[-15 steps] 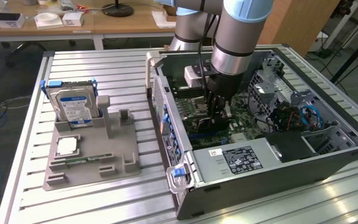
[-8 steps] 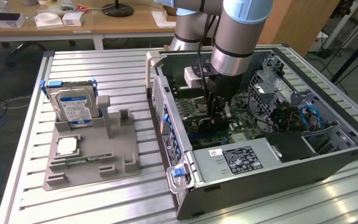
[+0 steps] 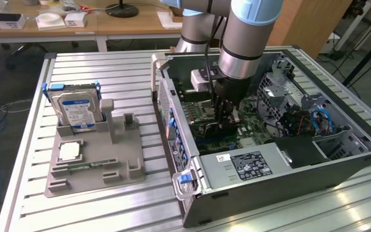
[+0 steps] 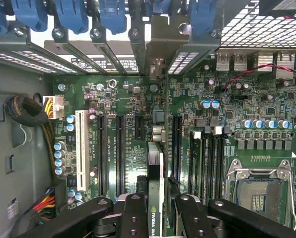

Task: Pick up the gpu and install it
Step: 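Insert the gpu into the slot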

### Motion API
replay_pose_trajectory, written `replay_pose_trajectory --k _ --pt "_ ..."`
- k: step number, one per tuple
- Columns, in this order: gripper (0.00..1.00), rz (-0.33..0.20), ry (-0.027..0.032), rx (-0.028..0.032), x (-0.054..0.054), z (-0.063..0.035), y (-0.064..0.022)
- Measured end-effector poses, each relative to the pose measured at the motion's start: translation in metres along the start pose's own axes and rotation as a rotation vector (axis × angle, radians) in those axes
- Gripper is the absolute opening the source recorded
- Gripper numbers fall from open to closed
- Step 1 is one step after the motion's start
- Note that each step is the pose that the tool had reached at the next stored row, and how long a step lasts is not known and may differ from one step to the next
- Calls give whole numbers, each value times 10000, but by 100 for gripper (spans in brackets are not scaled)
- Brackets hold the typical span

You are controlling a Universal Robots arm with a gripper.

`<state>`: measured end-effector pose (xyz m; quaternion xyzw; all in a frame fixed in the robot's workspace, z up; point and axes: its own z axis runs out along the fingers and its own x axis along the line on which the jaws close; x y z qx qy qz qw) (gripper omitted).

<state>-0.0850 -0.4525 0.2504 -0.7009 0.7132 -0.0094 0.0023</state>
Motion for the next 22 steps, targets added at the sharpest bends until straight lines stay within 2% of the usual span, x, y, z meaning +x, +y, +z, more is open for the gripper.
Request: replay_pose_trajectory --k 16,22 --pt "26 1 -5 3 -1 6 -2" --pt "26 1 3 0 0 3 -37"
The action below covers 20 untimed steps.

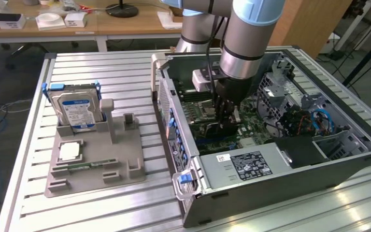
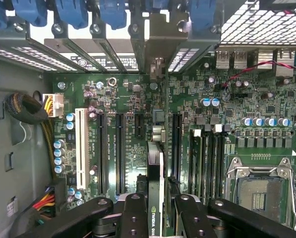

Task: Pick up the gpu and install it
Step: 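Insert the gpu into the slot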

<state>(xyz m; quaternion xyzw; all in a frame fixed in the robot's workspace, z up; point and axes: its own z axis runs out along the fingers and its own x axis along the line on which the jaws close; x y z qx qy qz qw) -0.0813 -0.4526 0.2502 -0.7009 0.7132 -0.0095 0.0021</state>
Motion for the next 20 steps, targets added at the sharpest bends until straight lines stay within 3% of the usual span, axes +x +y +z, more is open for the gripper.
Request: replay_pose_trajectory --k 20 --pt "26 -18 12 12 -1 23 17"
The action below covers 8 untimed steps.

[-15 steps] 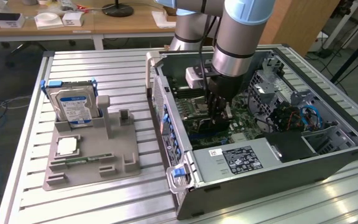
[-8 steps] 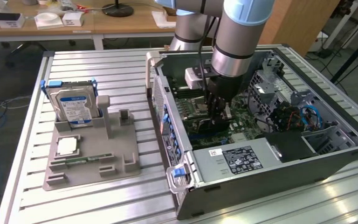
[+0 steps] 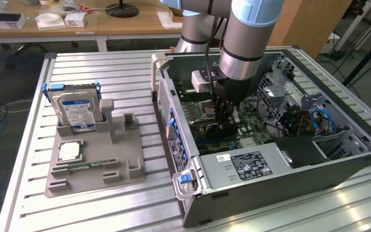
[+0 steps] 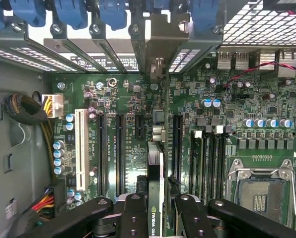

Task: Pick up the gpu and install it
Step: 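Insert the gpu into the slot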

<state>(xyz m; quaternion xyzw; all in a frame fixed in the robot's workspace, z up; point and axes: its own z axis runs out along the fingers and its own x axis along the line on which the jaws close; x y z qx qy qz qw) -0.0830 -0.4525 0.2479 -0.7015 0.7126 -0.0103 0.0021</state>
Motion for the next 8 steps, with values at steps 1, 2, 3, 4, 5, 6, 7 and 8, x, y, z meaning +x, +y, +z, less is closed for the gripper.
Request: replay_pose_trajectory --k 1,2,3,4,5,6,7,8 --pt "26 0 0 0 0 2 0" --pt "26 0 1 0 0 4 0" --pt "26 0 0 1 0 7 0" --pt "26 0 1 1 0 11 0" --pt "26 -1 1 1 0 15 0" --pt "26 -1 0 3 0 20 0" --pt "26 -1 -1 3 0 26 0" --pt "26 -2 0 2 0 30 0"
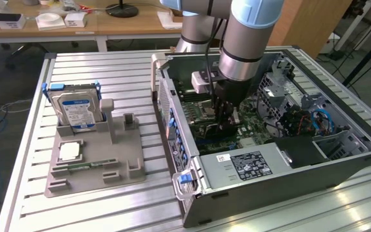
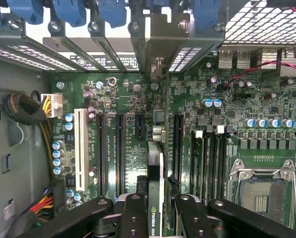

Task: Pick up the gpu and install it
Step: 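Insert the gpu into the slot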

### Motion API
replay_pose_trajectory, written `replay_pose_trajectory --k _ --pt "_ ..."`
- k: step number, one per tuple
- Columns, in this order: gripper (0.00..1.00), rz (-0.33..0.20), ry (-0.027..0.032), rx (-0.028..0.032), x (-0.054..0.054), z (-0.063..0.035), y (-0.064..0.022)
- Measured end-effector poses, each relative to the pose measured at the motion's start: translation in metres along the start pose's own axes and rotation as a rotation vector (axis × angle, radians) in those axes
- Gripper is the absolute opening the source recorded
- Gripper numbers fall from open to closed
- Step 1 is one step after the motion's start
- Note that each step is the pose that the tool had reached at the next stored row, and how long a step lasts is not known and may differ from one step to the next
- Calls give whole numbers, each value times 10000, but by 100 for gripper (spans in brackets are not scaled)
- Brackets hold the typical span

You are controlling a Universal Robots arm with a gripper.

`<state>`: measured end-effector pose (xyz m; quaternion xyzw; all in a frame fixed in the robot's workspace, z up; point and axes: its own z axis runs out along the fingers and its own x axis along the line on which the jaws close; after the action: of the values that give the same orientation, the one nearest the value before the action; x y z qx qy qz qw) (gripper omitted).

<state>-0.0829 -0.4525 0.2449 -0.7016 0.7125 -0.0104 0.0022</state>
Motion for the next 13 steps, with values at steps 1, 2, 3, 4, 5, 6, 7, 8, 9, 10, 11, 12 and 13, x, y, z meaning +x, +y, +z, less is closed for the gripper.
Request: replay_pose_trajectory --k 1,2,3,4,5,6,7,8,9,10,11,12,13 --pt "26 -1 1 -1 0 4 0" --pt "26 -1 2 -2 0 8 1" --pt "26 1 2 -3 0 11 2" --pt "26 1 2 -3 0 14 2" --pt "26 1 -1 -2 0 16 2" --pt "26 1 -1 -2 0 17 3" --pt "26 1 -1 -1 0 17 3" --pt "26 1 -1 -1 0 17 3" --pt "26 2 -1 -2 0 17 3" --pt "26 1 -1 -1 0 17 3" --pt "26 1 -1 -1 0 17 3" --pt "26 2 0 -1 0 17 3" --pt "26 1 -1 -1 0 17 3"
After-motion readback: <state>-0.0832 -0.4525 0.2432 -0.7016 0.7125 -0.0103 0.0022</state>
